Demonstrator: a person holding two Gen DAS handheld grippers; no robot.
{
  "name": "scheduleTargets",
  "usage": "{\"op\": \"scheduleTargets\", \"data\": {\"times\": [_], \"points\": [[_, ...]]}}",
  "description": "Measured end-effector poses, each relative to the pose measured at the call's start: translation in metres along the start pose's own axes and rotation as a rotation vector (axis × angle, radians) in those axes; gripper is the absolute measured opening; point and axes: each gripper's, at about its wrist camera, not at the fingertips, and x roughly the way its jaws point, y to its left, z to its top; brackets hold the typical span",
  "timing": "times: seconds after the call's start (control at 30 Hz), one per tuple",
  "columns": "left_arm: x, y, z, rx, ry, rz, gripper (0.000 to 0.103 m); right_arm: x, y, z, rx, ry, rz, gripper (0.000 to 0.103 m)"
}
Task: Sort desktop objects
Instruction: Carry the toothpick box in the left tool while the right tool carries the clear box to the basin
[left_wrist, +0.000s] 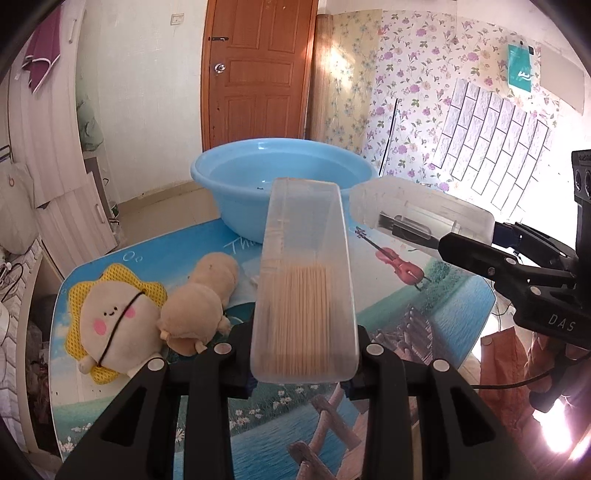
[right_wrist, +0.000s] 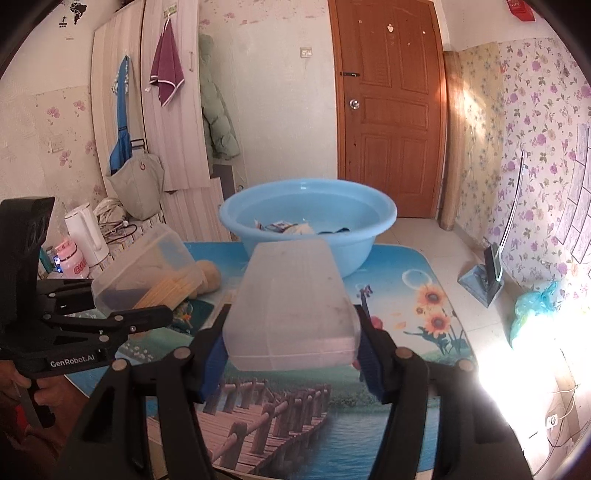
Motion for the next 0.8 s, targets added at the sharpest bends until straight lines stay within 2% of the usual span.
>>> {"op": "scheduleTargets", "data": {"times": [0.13, 0.37, 0.5, 0.8], "points": [[-0.001, -0.001, 0.011, 0.009, -0.006, -0.006, 0.031, -0.006, 0.002, 0.017, 0.001, -0.046, 0.025, 0.060], [0.018, 0.000, 0.048, 0.021, -0.020, -0.016, 0.031, 0.013, -0.007, 0.049, 0.018, -0.069, 0.023, 0.060], [0.037, 0.003, 0.069, 0.044, -0.014, -0.011, 0.031, 0.031, -0.017, 0.062, 0.036, -0.059, 0.020, 0.060], [0.087, 0.024, 0.113, 0.019, 0.010, -0.032, 0.031, 0.077, -0.039, 0.079, 0.066, 0.003, 0.002, 0.060]]}}
